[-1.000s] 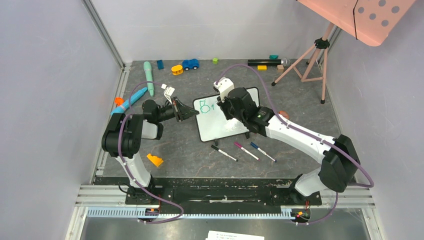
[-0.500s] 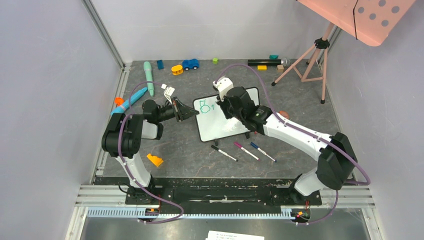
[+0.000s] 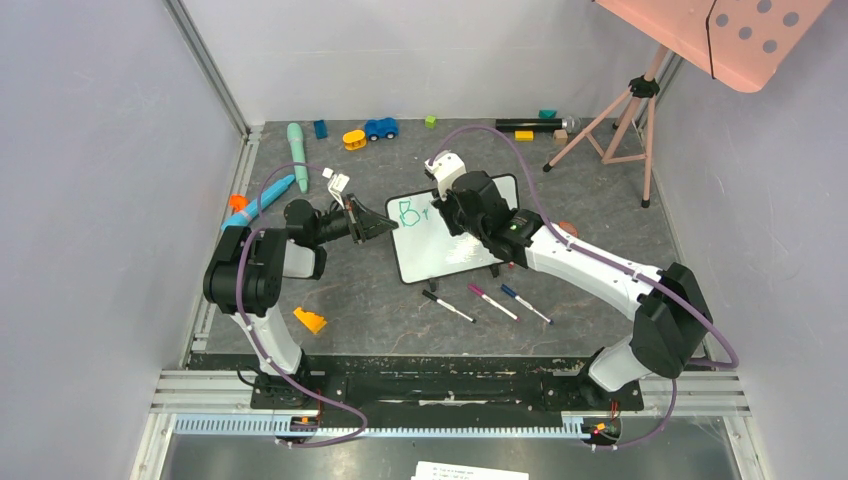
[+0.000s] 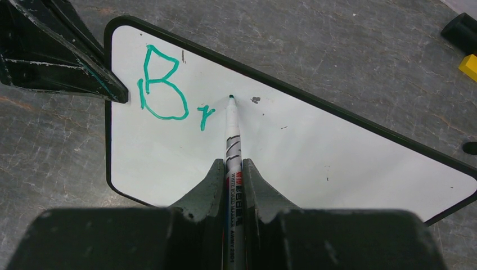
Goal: Write a sentence on the whiteboard
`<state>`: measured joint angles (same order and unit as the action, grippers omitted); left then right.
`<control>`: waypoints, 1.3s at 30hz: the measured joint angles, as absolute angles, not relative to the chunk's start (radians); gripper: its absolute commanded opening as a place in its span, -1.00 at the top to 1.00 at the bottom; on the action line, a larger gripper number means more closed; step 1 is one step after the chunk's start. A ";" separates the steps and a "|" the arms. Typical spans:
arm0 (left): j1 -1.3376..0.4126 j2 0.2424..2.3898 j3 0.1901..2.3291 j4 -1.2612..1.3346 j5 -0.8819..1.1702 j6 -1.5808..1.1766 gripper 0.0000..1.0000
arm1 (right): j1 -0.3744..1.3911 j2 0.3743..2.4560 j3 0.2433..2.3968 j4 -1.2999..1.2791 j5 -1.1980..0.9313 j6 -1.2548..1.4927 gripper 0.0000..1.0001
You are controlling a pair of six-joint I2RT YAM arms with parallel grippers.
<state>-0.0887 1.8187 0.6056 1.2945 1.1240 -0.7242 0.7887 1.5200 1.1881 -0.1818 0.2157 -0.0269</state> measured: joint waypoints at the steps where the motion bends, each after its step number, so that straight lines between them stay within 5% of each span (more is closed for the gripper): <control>1: -0.089 1.819 0.606 1.295 1.124 -0.724 0.96 | 0.789 1.520 1.188 -0.182 0.216 -0.027 1.00; 39: -0.089 1.819 0.604 1.296 1.126 -0.724 0.96 | 0.781 1.449 1.150 -0.165 0.173 -0.012 1.00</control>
<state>-0.0887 1.8187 0.6044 1.2964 1.1255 -0.7242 0.7811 1.4490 1.1496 -0.1654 0.1726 -0.0116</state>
